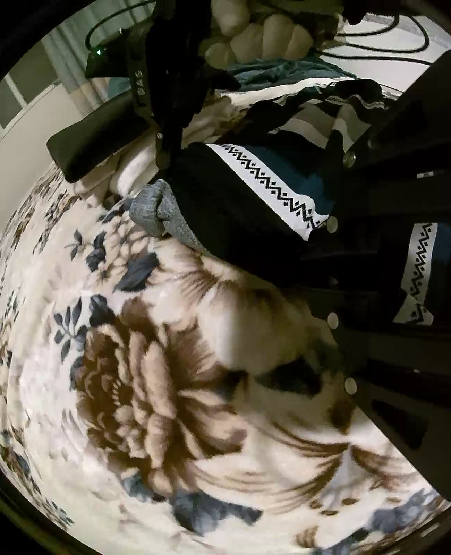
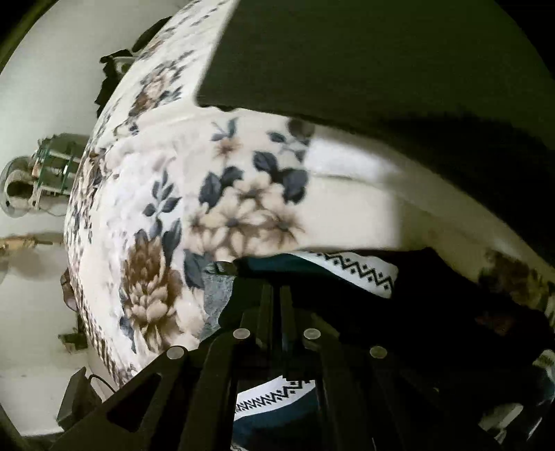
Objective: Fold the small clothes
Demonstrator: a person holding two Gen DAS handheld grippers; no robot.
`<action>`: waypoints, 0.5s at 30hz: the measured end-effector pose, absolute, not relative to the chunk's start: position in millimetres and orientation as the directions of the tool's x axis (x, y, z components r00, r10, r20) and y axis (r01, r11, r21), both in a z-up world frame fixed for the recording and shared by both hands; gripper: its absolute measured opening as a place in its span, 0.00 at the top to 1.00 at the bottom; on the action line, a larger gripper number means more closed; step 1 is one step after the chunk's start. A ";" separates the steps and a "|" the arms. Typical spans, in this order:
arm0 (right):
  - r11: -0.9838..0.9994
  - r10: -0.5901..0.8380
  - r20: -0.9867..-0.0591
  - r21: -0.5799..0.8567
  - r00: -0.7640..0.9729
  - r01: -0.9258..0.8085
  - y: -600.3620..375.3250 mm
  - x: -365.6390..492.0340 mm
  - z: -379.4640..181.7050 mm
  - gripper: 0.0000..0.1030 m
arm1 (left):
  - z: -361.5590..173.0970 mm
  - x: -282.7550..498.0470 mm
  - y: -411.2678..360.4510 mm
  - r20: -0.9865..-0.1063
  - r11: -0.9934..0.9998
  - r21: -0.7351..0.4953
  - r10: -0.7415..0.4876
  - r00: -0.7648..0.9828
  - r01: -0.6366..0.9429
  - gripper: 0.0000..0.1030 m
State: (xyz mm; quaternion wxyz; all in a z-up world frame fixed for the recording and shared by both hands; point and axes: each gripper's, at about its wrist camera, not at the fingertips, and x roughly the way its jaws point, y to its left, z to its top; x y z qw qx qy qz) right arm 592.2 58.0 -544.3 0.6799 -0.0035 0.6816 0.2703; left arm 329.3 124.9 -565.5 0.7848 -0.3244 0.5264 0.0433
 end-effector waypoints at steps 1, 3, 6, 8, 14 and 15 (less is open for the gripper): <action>0.860 0.348 -0.935 0.348 -0.071 -0.372 56.8 591.5 -545.8 0.98 | -564.4 330.3 125.1 -0.856 0.787 -0.464 -0.283 0.432 -0.406 0.89; 0.849 0.397 -0.911 0.409 -0.107 -0.333 52.2 590.6 -548.3 0.97 | -563.7 332.9 127.9 -0.857 0.778 -0.478 -0.312 0.409 -0.407 0.86; 0.815 0.505 -0.848 0.530 -0.160 -0.234 33.1 595.7 -543.5 0.63 | -555.7 336.3 139.5 -0.859 0.762 -0.487 -0.332 0.389 -0.427 0.82; 0.818 0.506 -0.853 0.521 -0.127 -0.244 14.8 598.4 -533.5 0.53 | -544.1 344.8 151.0 -0.857 0.764 -0.483 -0.310 0.412 -0.428 0.76; 0.841 0.390 -0.894 0.443 -0.219 -0.310 -20.0 576.4 -553.2 0.53 | -546.5 420.7 163.6 -0.856 0.802 -0.470 -0.314 0.410 -0.369 0.53; 0.844 0.376 -0.896 0.437 -0.238 -0.312 -23.6 572.3 -559.1 0.53 | -551.1 434.8 160.7 -0.864 0.817 -0.456 -0.312 0.395 -0.352 0.53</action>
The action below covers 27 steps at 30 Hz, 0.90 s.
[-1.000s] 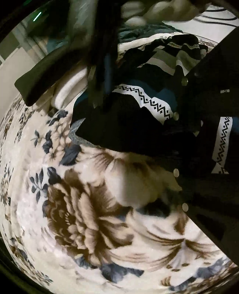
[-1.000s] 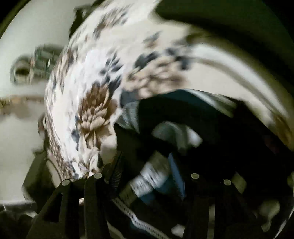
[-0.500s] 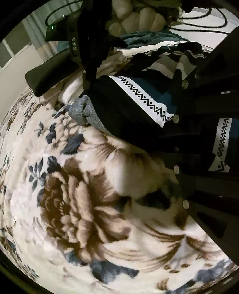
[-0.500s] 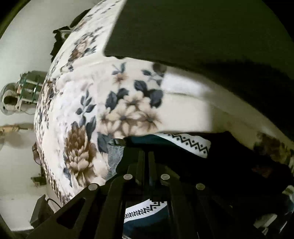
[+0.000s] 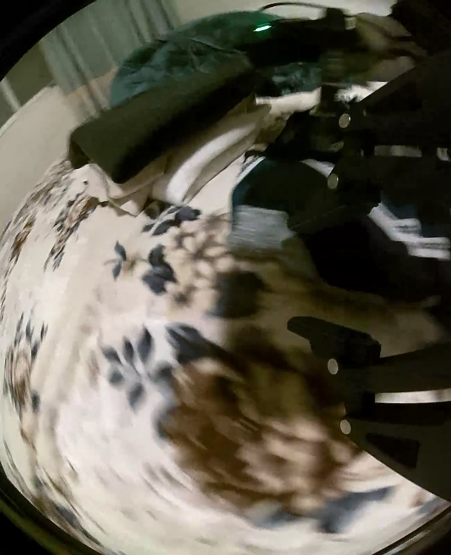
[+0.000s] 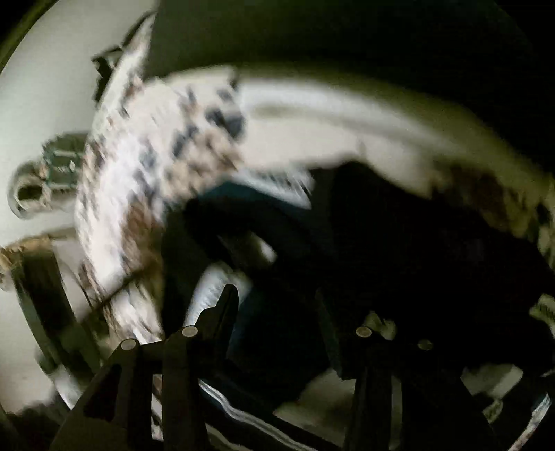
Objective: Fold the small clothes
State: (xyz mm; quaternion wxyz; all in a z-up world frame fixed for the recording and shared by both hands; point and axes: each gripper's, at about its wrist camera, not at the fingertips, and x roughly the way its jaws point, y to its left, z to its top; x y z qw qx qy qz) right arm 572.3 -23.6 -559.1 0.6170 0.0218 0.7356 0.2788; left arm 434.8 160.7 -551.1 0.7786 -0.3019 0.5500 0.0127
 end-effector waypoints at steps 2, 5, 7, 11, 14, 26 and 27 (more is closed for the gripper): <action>0.846 0.343 -0.903 0.417 -0.259 -0.334 -27.4 563.3 -570.8 0.56 | -563.1 462.6 154.4 -0.881 0.848 -0.426 -0.310 0.358 -0.315 0.53; 0.890 0.208 -0.967 0.250 -0.149 -0.382 -34.7 558.2 -580.9 0.99 | -578.9 493.9 147.3 -0.916 0.891 -0.354 -0.268 0.298 -0.285 0.53; 0.932 0.196 -0.978 0.210 -0.077 -0.296 -55.4 568.2 -579.4 0.99 | -581.2 501.6 150.3 -0.922 0.895 -0.342 -0.261 0.286 -0.287 0.53; 0.908 0.393 -0.916 0.401 -0.085 -0.119 -106.1 571.8 -557.6 0.71 | -564.1 488.6 157.4 -0.912 0.892 -0.357 -0.268 0.310 -0.278 0.53; 0.906 0.333 -0.937 0.350 -0.111 -0.239 -113.8 553.9 -550.6 0.41 | -562.7 471.1 151.6 -0.902 0.882 -0.390 -0.309 0.300 -0.264 0.53; 0.944 0.202 -0.978 0.183 0.044 -0.274 -131.5 540.6 -551.2 0.98 | -569.0 472.2 131.3 -0.907 0.898 -0.342 -0.238 0.347 -0.276 0.94; 0.952 0.197 -0.979 0.179 0.048 -0.249 -124.8 546.2 -552.9 0.98 | -572.8 474.0 134.2 -0.908 0.894 -0.347 -0.244 0.340 -0.284 0.94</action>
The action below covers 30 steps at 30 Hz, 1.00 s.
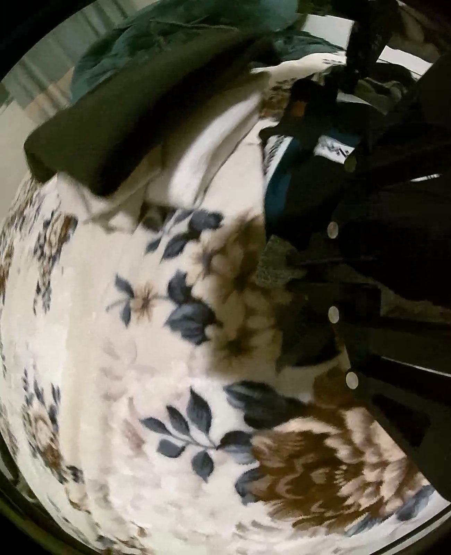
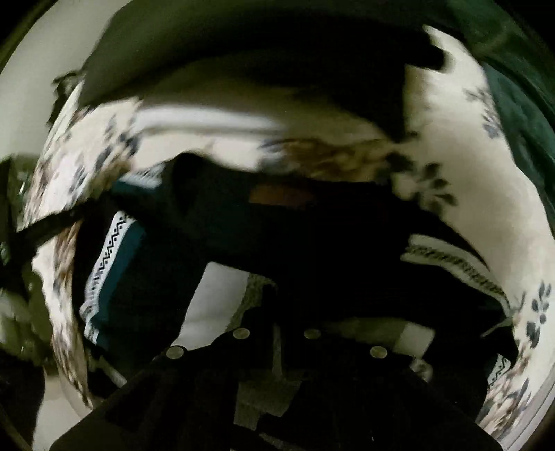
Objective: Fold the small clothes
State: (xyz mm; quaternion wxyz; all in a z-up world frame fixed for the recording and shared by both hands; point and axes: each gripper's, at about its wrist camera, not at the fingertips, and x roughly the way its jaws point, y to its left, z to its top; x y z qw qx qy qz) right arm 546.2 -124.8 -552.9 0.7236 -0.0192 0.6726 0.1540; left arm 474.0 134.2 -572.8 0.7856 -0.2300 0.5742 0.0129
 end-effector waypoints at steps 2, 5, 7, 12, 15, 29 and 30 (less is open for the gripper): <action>0.958 0.218 -0.976 0.212 0.013 -0.193 -135.2 554.8 -562.6 0.97 | -580.5 487.7 139.6 -0.911 0.881 -0.363 -0.267 0.315 -0.304 0.93; 0.970 0.229 -0.973 0.229 -0.008 -0.086 -160.6 559.1 -558.9 0.69 | -573.1 485.9 151.1 -0.906 0.869 -0.388 -0.298 0.300 -0.307 0.88; 0.963 0.268 -0.962 0.268 0.052 -0.007 -185.0 545.2 -535.6 0.59 | -563.3 475.3 159.0 -0.907 0.875 -0.387 -0.303 0.293 -0.292 0.75; 0.912 0.271 -0.944 0.314 0.189 0.263 -271.5 472.5 -482.2 0.57 | -543.2 438.3 162.7 -0.902 0.884 -0.387 -0.302 0.309 -0.264 0.51; 0.866 0.236 -0.953 0.295 0.190 0.403 -318.6 431.8 -481.2 0.54 | -545.2 425.0 156.4 -0.906 0.885 -0.387 -0.311 0.288 -0.258 0.51; 0.816 0.198 -0.927 0.336 0.318 0.471 -342.7 411.8 -503.6 0.94 | -566.3 454.8 137.9 -0.915 0.881 -0.363 -0.274 0.296 -0.305 0.97; 0.811 0.194 -0.922 0.343 0.336 0.474 -345.0 411.2 -495.5 0.98 | -566.3 454.3 140.8 -0.915 0.877 -0.364 -0.274 0.296 -0.314 0.97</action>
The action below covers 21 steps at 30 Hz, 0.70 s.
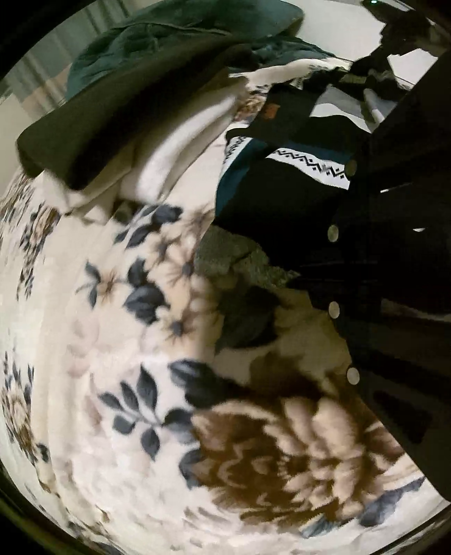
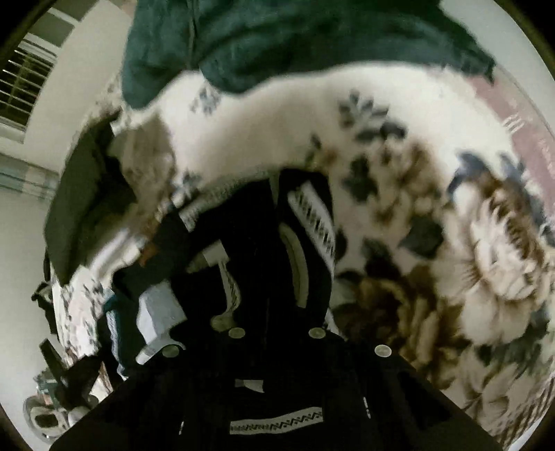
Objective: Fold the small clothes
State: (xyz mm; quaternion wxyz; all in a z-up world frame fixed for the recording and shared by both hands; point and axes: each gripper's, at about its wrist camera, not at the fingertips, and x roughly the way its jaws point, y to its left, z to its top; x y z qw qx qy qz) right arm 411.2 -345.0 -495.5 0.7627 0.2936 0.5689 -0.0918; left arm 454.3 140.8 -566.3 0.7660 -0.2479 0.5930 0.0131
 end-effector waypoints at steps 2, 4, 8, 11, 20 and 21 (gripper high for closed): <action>0.799 0.188 -0.917 0.350 0.351 0.488 -354.4 409.5 -486.4 0.98 | -568.5 454.1 144.9 -0.916 0.872 -0.367 -0.279 0.289 -0.324 0.97; 0.806 0.173 -0.926 0.329 0.335 0.493 -360.9 411.2 -491.3 0.98 | -570.6 455.1 143.6 -0.918 0.873 -0.366 -0.281 0.281 -0.323 0.97; 0.833 0.181 -0.960 0.266 0.214 0.485 -364.9 413.8 -518.4 0.97 | -567.7 453.2 149.2 -0.925 0.876 -0.360 -0.290 0.245 -0.320 0.92; 0.834 0.174 -0.973 0.228 0.153 0.502 -364.2 404.0 -521.4 0.77 | -544.5 438.8 144.3 -0.942 0.911 -0.295 -0.227 0.249 -0.288 0.79; 0.756 0.367 -0.898 0.440 0.243 0.484 -306.8 384.3 -506.1 0.65 | -536.2 362.3 91.6 -0.883 0.804 -0.468 -0.421 0.206 -0.367 0.59; 0.784 0.349 -0.907 0.421 0.235 0.456 -298.6 397.8 -507.5 0.65 | -545.2 362.6 81.6 -0.876 0.789 -0.481 -0.443 0.189 -0.383 0.59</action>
